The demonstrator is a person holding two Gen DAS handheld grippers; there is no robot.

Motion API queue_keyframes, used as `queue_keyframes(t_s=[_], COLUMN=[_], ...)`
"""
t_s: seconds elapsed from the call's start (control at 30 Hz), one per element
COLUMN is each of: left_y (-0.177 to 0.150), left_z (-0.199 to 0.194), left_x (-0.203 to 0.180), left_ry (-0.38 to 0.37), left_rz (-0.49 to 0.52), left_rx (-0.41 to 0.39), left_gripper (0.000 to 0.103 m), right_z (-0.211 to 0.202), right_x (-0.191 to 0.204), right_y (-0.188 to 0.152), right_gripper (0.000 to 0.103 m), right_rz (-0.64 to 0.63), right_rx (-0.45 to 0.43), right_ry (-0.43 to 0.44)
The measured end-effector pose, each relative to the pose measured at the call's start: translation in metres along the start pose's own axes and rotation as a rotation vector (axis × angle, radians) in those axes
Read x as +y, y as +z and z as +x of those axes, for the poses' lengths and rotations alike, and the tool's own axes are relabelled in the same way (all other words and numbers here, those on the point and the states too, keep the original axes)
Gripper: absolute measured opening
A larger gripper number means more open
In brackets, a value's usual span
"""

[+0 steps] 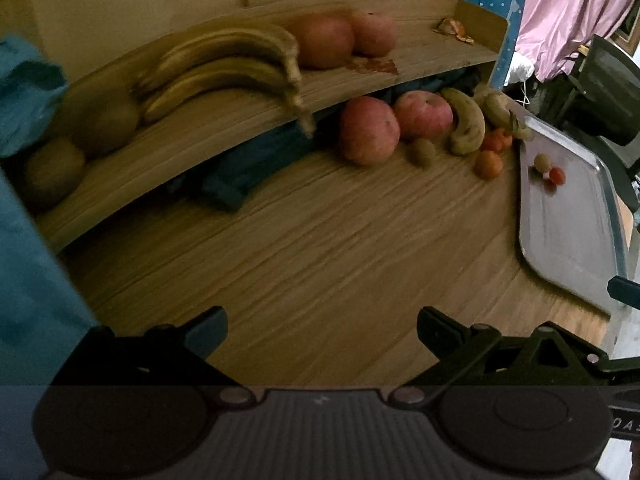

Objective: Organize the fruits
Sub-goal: 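Withdraw both open tools from the metal tray, then move right tool toward orange tangerine while left tool approaches another brown fruit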

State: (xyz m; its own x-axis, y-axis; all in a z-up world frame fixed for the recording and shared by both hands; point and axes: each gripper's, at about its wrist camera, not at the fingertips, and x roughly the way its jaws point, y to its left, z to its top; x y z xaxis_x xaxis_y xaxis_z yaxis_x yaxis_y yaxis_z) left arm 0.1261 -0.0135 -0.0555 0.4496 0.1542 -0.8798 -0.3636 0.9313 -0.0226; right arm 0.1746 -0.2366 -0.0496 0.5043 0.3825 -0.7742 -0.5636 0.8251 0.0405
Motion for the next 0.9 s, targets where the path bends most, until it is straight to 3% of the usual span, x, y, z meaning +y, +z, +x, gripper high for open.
queue_keyframes(t_s=[0.4,0.73,0.9], left_y=[0.073,0.112,0.119], left_z=[0.051,0.088,0.099], left_x=[-0.057,-0.086,-0.091], left_ry=[-0.023,-0.037,-0.039], left_rz=[-0.08,-0.158,-0.194], left_rx=[-0.019,-0.024,-0.01], left_gripper=[0.103,0.101,0.086], right_z=[0.074,0.117,0.133], right_x=[-0.06,-0.073,-0.073], right_y=[0.052,0.077,0.081], right_gripper=[0.099,0.08,0.063], right_rz=[-0.228,-0.322,-0.336], right_rx=[-0.015,-0.007,0.011], right_ry=[0.089,0.211,0.252])
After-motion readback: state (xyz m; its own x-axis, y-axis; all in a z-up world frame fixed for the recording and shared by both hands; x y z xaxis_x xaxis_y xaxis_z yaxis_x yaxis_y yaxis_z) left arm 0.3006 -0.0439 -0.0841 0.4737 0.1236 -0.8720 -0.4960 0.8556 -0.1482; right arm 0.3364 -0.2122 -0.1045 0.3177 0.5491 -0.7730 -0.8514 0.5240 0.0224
